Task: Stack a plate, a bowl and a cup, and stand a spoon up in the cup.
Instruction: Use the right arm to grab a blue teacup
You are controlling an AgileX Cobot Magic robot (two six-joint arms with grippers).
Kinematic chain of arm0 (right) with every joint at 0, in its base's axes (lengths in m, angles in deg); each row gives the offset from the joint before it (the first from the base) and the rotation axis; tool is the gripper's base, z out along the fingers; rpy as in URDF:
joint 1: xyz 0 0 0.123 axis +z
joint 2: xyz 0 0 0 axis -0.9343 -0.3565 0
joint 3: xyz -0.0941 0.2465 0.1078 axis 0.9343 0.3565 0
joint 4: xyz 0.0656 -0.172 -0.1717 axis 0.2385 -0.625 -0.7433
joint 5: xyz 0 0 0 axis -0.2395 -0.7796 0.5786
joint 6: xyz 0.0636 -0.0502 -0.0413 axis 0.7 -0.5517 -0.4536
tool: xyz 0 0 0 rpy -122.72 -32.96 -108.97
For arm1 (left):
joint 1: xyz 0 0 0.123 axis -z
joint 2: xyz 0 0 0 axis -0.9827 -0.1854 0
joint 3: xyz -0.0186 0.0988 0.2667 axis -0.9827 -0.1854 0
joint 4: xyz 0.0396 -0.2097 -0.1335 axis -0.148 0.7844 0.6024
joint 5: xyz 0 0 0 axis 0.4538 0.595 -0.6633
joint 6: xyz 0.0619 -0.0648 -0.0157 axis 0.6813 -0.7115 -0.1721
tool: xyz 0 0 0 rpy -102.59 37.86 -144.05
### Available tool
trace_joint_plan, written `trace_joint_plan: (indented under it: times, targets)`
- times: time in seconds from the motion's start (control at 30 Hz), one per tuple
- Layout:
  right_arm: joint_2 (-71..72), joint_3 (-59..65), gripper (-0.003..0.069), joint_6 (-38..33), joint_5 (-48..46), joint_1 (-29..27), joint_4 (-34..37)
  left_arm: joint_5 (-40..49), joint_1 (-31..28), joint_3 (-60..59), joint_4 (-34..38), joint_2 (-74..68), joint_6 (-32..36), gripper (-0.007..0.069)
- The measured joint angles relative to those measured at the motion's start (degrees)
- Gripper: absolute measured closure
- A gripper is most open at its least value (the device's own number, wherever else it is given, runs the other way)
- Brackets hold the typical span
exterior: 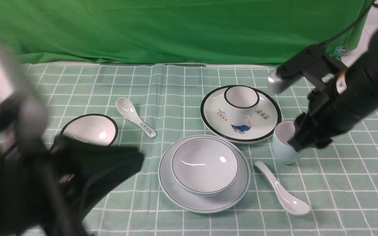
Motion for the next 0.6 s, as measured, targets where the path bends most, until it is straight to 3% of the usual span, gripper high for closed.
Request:
trace_joint_plan:
  times: [0.17, 0.4, 0.53, 0.6]
  targets:
    - [-10.99, -6.10, 0.0228, -2.65, 0.06, -2.75, 2.28, -10.01, 0.00, -13.53, 1.22, 9.44, -0.40, 0.0617]
    - [-18.17, -7.68, 0.0221, -3.25, 3.50, -2.75, 2.33, -12.05, 0.00, -15.57, 1.52, 10.34, -0.45, 0.0615]
    - [-20.79, -7.88, 0.0241, -3.31, 5.09, -2.89, 2.28, -12.93, 0.00, -15.57, 1.57, 10.34, -0.50, 0.0615]
    - [-22.05, -7.93, 0.0343, -3.31, 4.90, -3.07, 2.22, -13.12, 0.00, -15.59, 1.40, 10.34, -0.50, 0.0615]
